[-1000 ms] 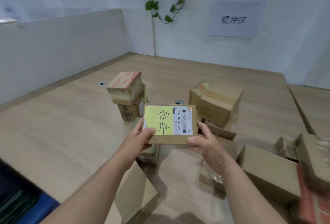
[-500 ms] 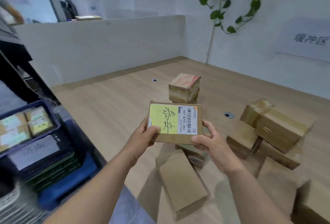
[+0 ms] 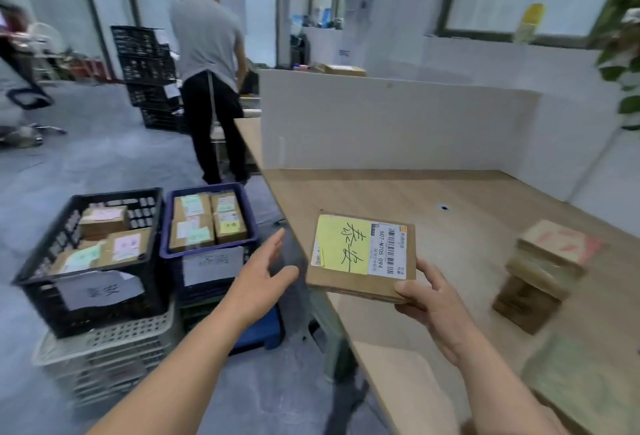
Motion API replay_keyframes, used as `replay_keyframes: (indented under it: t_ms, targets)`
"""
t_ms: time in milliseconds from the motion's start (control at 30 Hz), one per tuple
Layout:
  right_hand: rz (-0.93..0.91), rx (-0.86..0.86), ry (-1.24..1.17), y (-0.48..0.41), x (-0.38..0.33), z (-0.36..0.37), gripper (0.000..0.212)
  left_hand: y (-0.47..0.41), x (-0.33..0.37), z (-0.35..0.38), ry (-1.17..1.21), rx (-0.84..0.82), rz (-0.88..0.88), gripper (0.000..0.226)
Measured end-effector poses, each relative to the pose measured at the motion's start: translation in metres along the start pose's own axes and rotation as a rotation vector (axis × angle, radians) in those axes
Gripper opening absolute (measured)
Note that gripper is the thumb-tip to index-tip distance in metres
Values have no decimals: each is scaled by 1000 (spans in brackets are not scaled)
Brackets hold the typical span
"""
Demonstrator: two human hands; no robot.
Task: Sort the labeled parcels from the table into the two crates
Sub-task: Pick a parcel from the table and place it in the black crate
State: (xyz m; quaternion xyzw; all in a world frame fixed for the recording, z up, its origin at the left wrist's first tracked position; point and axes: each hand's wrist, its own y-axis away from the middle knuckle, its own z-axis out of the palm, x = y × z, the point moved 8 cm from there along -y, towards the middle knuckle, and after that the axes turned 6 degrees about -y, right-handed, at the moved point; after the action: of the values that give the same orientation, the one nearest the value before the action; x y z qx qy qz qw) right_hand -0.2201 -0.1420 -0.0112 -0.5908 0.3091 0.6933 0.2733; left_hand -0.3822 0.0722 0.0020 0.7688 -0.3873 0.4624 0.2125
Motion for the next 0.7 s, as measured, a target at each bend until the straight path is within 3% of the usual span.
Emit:
replay_keyframes:
  t_ms: [333,633,700]
  targets:
    - [52,-285,3,-69,31,216,84,27,-112,-177,-484,232,-132,77]
    - [136,-494,35,-115,72,348,49,54,-183,-266,-606,357,-316,81]
    - [153,-521,39,-128,82,374,54,53,-197,-281,-613,363,-351,81]
